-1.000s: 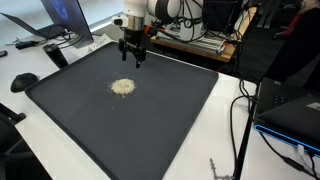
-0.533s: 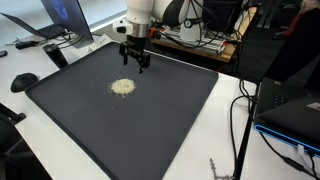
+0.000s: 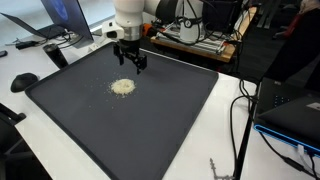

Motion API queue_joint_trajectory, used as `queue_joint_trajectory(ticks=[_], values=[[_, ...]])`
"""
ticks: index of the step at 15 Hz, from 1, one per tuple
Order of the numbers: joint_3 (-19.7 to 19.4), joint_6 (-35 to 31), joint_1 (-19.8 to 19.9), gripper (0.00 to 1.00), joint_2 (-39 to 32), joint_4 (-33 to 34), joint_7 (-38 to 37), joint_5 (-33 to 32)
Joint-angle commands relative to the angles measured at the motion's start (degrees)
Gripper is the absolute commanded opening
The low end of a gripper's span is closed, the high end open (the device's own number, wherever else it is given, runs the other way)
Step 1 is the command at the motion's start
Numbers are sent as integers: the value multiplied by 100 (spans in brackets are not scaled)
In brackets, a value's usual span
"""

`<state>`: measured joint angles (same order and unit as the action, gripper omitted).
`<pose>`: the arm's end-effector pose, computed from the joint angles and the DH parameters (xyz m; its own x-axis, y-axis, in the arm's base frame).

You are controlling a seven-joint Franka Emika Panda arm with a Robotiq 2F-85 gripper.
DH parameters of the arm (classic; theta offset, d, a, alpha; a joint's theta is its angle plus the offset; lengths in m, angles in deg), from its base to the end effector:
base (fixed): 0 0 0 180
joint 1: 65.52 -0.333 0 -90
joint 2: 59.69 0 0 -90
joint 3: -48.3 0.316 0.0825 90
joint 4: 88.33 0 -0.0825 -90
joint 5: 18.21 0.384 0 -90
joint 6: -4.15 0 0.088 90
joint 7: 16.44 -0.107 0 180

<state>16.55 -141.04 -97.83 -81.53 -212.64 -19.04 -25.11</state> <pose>0.5683 0.0081 0.2454 0.9945 0.1018 0.0245 0.0918 -0.9601 0.2642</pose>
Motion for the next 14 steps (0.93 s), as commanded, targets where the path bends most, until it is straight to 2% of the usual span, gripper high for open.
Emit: queue_joint_trajectory(ticks=[1, 2, 5, 8, 12, 14], values=[[1349, 401, 1558, 100, 33, 538, 370, 80], [1716, 403, 1982, 100, 7, 631, 592, 205], [2472, 22, 2974, 100, -73, 686, 1507, 462], [3077, -47, 3744, 100, -140, 695, 2670, 823], [3424, -255, 4178, 100, -385, 726, 3616, 752], [3416, -391, 4159, 100, -607, 798, 3755, 471]])
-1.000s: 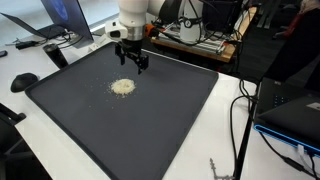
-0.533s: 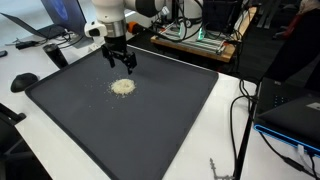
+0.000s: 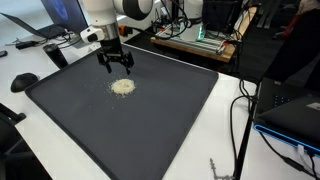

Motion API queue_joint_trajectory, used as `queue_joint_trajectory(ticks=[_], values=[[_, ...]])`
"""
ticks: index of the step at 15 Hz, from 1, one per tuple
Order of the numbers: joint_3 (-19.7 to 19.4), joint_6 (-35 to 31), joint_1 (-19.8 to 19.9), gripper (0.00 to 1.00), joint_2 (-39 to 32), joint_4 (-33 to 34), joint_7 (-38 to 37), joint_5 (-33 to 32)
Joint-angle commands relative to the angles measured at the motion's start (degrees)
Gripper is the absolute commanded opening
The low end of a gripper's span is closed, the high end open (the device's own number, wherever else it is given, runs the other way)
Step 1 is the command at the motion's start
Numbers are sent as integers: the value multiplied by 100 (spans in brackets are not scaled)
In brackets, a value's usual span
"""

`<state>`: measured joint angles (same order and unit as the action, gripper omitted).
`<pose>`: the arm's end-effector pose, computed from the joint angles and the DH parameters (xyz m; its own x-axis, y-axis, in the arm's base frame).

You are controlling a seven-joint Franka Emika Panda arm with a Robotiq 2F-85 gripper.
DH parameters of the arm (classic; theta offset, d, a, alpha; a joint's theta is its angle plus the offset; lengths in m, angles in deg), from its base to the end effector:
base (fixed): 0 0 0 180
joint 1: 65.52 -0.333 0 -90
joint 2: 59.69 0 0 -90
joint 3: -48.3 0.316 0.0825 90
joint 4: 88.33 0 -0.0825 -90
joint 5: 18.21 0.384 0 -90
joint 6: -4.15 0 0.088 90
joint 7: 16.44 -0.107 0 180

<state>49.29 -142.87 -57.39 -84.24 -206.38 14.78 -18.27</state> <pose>0.5964 -0.0749 0.2313 0.9107 0.4072 0.0693 0.4058 -0.9133 0.0344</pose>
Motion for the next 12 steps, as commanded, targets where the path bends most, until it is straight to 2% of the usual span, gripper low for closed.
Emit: queue_joint_trajectory(ticks=[1, 6, 12], values=[[115, -246, 74, 100, -445, 209, 380, -322], [214, -791, 112, 100, -809, 214, 789, -629], [103, -920, 39, 100, -1071, 319, 813, -1030]])
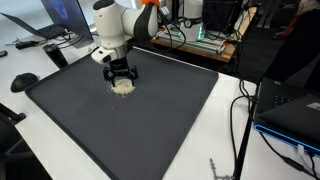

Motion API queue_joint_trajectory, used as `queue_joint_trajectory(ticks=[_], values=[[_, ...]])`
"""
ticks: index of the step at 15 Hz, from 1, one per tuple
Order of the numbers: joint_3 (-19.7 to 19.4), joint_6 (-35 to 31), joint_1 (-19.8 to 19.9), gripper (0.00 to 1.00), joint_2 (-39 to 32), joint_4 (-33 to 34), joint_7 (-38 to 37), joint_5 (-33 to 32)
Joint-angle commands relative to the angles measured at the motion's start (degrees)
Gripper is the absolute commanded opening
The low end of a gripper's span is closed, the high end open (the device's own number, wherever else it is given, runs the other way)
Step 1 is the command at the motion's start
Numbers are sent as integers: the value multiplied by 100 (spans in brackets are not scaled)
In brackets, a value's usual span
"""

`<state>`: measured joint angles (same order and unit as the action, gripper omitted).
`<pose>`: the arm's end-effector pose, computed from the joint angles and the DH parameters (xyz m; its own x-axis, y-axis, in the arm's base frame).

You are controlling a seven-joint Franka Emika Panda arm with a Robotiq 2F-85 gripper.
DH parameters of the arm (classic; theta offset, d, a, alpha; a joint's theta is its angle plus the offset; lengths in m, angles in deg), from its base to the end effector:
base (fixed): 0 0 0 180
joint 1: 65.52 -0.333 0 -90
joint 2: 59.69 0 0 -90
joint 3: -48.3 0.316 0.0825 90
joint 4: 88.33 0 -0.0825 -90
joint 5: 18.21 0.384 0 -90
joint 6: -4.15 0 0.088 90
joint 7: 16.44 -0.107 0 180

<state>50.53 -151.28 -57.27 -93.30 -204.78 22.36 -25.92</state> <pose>0.6014 -0.0588 0.1608 0.7728 0.6332 0.0434 0.6278 -0.7727 0.0935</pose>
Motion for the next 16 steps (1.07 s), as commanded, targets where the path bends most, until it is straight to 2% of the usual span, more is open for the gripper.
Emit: queue_joint_trajectory(ticks=[1, 4, 5, 6, 16], values=[[-14, -72, 36, 100, -195, 181, 73, -308], [45, -14, 85, 100, -264, 226, 148, -345], [44, -18, 84, 93, -282, 238, 156, -345], [39, -37, 84, 74, -292, 249, 150, -335], [-28, 99, 10, 4, -248, 327, 73, -383]])
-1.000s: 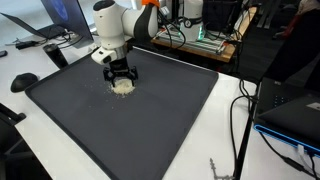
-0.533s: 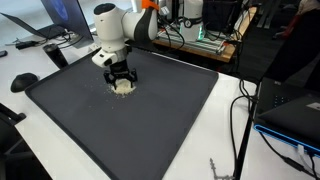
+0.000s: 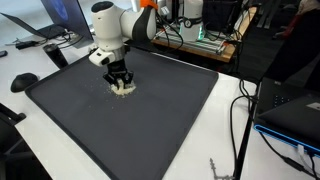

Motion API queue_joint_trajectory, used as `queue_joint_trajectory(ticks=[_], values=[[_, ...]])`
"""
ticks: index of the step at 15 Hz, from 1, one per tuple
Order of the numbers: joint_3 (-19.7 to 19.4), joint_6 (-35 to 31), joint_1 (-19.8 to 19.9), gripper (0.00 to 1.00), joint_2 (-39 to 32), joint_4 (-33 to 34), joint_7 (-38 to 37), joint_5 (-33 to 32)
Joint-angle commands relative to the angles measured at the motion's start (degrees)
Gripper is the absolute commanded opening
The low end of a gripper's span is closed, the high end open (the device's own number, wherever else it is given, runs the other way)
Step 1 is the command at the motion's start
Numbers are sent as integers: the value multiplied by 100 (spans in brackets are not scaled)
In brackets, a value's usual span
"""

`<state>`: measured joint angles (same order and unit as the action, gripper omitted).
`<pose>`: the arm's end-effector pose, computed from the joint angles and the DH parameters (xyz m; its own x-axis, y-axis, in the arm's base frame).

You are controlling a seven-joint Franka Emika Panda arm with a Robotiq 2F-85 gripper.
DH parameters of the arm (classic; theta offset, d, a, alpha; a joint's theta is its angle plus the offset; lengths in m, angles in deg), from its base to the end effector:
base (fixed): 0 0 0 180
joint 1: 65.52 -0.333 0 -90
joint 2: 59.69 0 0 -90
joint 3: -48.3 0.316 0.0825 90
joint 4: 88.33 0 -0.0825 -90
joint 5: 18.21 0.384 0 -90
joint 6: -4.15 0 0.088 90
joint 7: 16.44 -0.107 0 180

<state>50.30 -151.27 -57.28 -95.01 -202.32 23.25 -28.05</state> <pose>0.6125 -0.0613 0.1581 0.7441 0.6671 0.0362 0.6597 -0.7423 0.1176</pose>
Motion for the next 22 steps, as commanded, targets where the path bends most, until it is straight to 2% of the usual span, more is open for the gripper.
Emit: queue_joint_trajectory(ticks=[1, 17, 21, 22], values=[[7, 113, 22, 1, -67, 82, -3, -159], [-126, 210, -93, 2, -37, 114, -325, -194], [-15, 424, -12, 2, 10, 129, -255, -93], [-14, 406, -7, 31, 31, 127, -275, -76]])
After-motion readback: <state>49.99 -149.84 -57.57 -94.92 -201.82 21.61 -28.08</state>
